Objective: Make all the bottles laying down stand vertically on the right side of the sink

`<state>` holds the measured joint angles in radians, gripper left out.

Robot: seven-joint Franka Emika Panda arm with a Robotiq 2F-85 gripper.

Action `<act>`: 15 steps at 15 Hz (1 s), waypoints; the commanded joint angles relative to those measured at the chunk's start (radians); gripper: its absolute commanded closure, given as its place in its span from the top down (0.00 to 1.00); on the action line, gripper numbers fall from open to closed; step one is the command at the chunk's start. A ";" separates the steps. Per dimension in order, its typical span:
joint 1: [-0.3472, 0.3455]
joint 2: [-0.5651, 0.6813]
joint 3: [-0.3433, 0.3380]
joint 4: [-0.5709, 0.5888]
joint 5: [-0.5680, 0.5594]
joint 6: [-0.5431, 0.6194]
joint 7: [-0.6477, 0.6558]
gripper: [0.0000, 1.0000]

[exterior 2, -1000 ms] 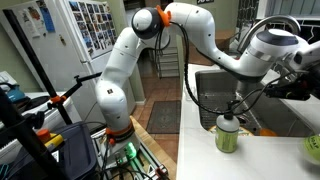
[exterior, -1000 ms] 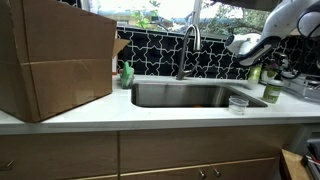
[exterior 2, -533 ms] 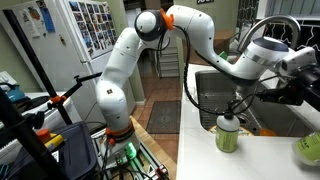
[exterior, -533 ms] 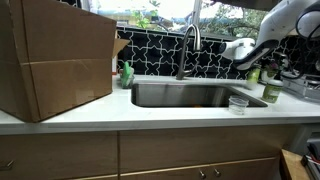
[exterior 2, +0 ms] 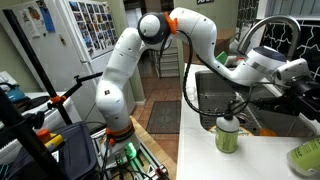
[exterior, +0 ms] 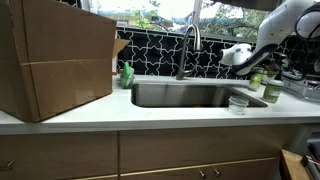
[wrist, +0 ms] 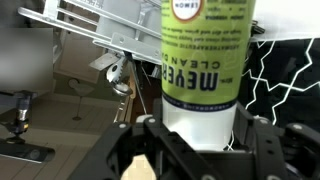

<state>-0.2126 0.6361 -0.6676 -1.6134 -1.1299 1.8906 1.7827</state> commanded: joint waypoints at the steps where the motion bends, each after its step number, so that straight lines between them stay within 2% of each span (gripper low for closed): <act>1: -0.056 -0.005 0.079 -0.007 -0.056 -0.055 0.070 0.41; 7: -0.108 -0.002 0.168 -0.003 -0.104 -0.140 0.130 0.41; 8: -0.117 -0.002 0.181 -0.001 -0.112 -0.154 0.135 0.69; 10: -0.131 -0.004 0.202 0.000 -0.125 -0.175 0.145 0.94; 11: -0.137 -0.005 0.211 -0.001 -0.129 -0.182 0.147 0.93; 13: -0.148 -0.009 0.223 -0.002 -0.134 -0.191 0.149 1.00; 15: -0.156 -0.013 0.232 -0.004 -0.140 -0.194 0.150 1.00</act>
<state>-0.3347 0.6358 -0.4750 -1.6085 -1.2411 1.7172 1.9025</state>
